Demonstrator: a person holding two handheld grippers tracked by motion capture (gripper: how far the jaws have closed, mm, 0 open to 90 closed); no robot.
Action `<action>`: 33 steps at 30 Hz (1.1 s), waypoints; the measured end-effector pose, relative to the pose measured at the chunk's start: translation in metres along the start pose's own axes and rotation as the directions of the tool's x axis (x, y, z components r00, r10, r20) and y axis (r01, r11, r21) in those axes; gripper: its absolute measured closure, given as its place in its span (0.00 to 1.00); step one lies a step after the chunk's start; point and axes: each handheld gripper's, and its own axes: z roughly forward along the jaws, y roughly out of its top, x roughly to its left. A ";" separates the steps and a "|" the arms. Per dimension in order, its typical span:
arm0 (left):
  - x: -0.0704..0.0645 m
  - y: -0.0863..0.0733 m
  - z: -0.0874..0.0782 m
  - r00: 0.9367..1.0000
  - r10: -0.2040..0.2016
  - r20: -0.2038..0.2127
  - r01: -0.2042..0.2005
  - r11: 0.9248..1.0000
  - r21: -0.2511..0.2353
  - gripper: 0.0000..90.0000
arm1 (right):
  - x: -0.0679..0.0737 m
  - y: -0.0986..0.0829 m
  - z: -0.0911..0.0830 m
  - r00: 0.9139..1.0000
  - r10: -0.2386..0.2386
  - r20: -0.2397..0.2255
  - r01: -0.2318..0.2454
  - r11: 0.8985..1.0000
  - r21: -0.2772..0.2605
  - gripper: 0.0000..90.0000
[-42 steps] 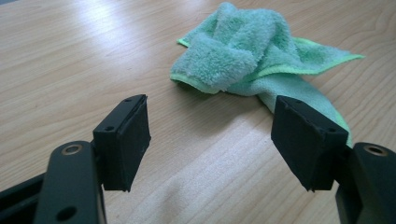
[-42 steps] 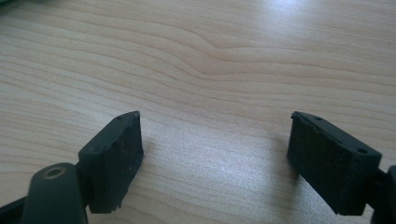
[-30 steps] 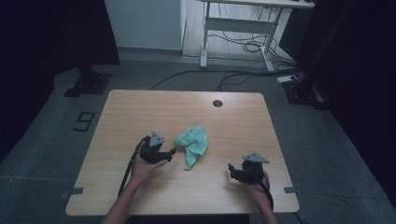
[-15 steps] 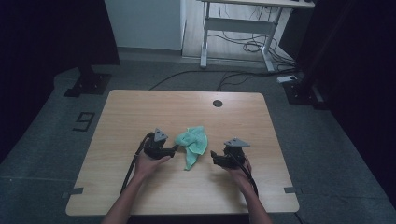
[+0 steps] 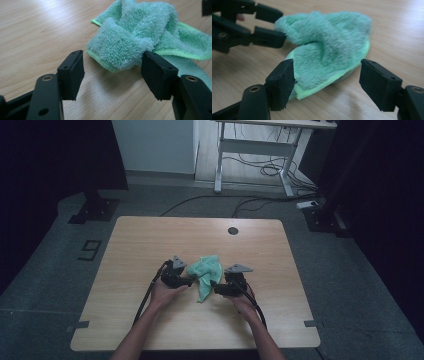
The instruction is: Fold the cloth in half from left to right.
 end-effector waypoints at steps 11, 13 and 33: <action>-0.002 0.001 0.007 1.000 -0.001 0.016 0.001 1.000 0.019 0.67 | 0.016 -0.001 0.009 0.994 -0.093 0.049 0.091 0.994 0.053 0.49; -0.002 0.001 0.006 1.000 -0.004 0.030 0.003 1.000 0.019 0.77 | 0.012 -0.003 0.013 0.995 -0.093 0.044 0.089 0.993 0.077 0.71; -0.008 0.028 -0.072 0.990 0.038 0.133 -0.024 0.994 -0.107 0.96 | 0.003 0.028 -0.048 0.986 -0.166 0.027 0.168 0.984 -0.068 0.97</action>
